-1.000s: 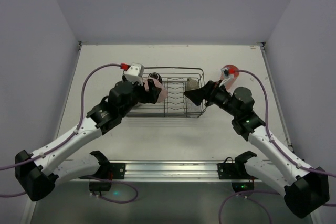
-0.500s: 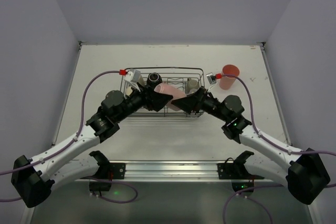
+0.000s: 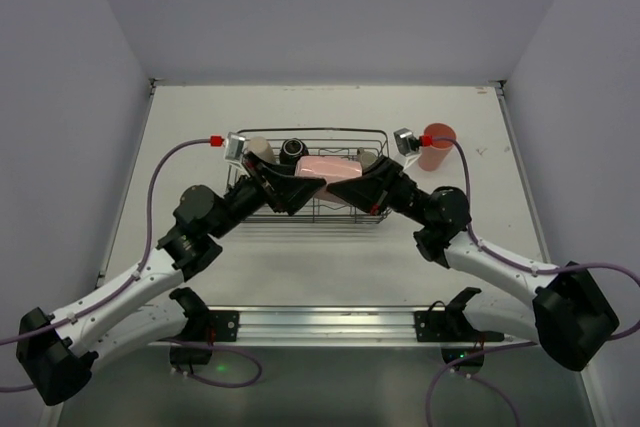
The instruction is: Unload the cups from the dish rack
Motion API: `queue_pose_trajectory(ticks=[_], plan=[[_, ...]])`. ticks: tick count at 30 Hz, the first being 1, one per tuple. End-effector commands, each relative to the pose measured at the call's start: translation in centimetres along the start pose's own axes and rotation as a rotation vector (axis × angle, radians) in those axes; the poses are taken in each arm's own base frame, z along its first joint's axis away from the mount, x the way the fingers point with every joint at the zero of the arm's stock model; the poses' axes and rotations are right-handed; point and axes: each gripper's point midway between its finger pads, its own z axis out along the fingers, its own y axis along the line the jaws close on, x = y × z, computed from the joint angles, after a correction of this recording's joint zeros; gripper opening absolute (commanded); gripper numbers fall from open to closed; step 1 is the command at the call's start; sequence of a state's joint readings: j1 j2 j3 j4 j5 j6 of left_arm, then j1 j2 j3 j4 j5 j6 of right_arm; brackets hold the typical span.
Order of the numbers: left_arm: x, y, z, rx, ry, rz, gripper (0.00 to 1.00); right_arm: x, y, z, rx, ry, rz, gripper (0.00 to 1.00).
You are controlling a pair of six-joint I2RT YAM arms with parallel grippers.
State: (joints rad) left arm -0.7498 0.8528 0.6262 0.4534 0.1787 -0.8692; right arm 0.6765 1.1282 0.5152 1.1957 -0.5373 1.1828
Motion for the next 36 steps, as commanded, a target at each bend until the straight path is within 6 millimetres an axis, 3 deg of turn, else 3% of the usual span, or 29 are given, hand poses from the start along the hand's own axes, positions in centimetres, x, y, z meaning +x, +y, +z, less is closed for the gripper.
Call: queue_pose_trajectory(ticks=[1, 7, 11, 13, 14, 15, 16, 19, 21, 22, 23, 24, 25, 26, 28, 29, 32, 36], plan=[[-1.8, -0.8, -0.5, 0.016, -0.067, 0.098, 0.99, -2.4, 1.6, 0.4, -0.066, -0.097, -0.044, 0.0], [-4.7, -1.4, -2.2, -0.048, -0.142, 0.196, 1.0, -2.1, 1.4, -0.3, -0.037, -0.093, -0.076, 0.0], [-7.2, -1.8, -3.7, -0.111, -0.212, 0.268, 1.0, -1.6, -0.1, -0.6, 0.035, -0.064, -0.075, 0.0], [-7.6, -1.8, -4.3, -0.135, -0.213, 0.288, 1.0, -2.0, -0.3, -0.6, 0.055, -0.062, -0.101, 0.0], [-8.2, -2.1, -4.8, -0.139, -0.229, 0.308, 1.0, -1.9, -1.2, -0.8, 0.103, -0.047, -0.091, 0.0], [-7.9, -1.7, -5.0, -0.158, -0.213, 0.316, 1.0, -2.3, -0.9, -0.7, 0.111, -0.046, -0.129, 0.0], [-8.3, -1.8, -5.2, -0.169, -0.216, 0.338, 1.0, -1.8, -2.2, -0.9, 0.178, -0.019, -0.112, 0.0], [-8.1, -1.2, -6.0, -0.213, -0.192, 0.366, 1.0, -2.2, -3.5, -1.4, 0.292, 0.006, -0.16, 0.0], [-7.2, 0.6, -6.7, -0.289, -0.133, 0.407, 1.0, -4.3, -4.1, -1.6, 0.404, -0.005, -0.261, 0.0], [-7.6, 1.0, -7.0, -0.329, -0.121, 0.449, 1.0, -3.6, -6.4, -3.6, 0.575, 0.059, -0.243, 0.0], [-7.2, 2.0, -7.1, -0.373, -0.084, 0.472, 1.0, -6.1, -5.7, -3.5, 0.636, 0.054, -0.364, 0.0], [-6.0, 3.7, -7.9, -0.443, -0.009, 0.49, 1.0, -7.7, -7.2, -5.3, 0.792, 0.024, -0.406, 0.0], [-5.9, 4.8, -8.3, -0.495, 0.022, 0.529, 1.0, -7.1, -9.2, -8.1, 0.953, 0.093, -0.395, 0.0], [-4.6, 6.5, -8.9, -0.55, 0.097, 0.547, 1.0, -9.6, -9.1, -9.3, 1.032, 0.07, -0.45, 0.0], [-3.2, 8.4, -9.5, -0.6, 0.169, 0.586, 1.0, -10.0, -10.8, -12.9, 1.187, 0.114, -0.428, 0.0], [-2.5, 9.2, -9.6, -0.617, 0.202, 0.595, 1.0, -11.5, -11.3, -14.7, 1.252, 0.092, -0.437, 0.0], [-1.1, 10.6, -9.9, -0.634, 0.251, 0.603, 1.0, -13.3, -13.0, -19.4, 1.454, 0.061, -0.435, 0.0], [-0.8, 11.2, -10.2, -0.64, 0.251, 0.62, 1.0, -14.8, -14.7, -23.9, 1.62, 0.036, -0.407, 0.0]])
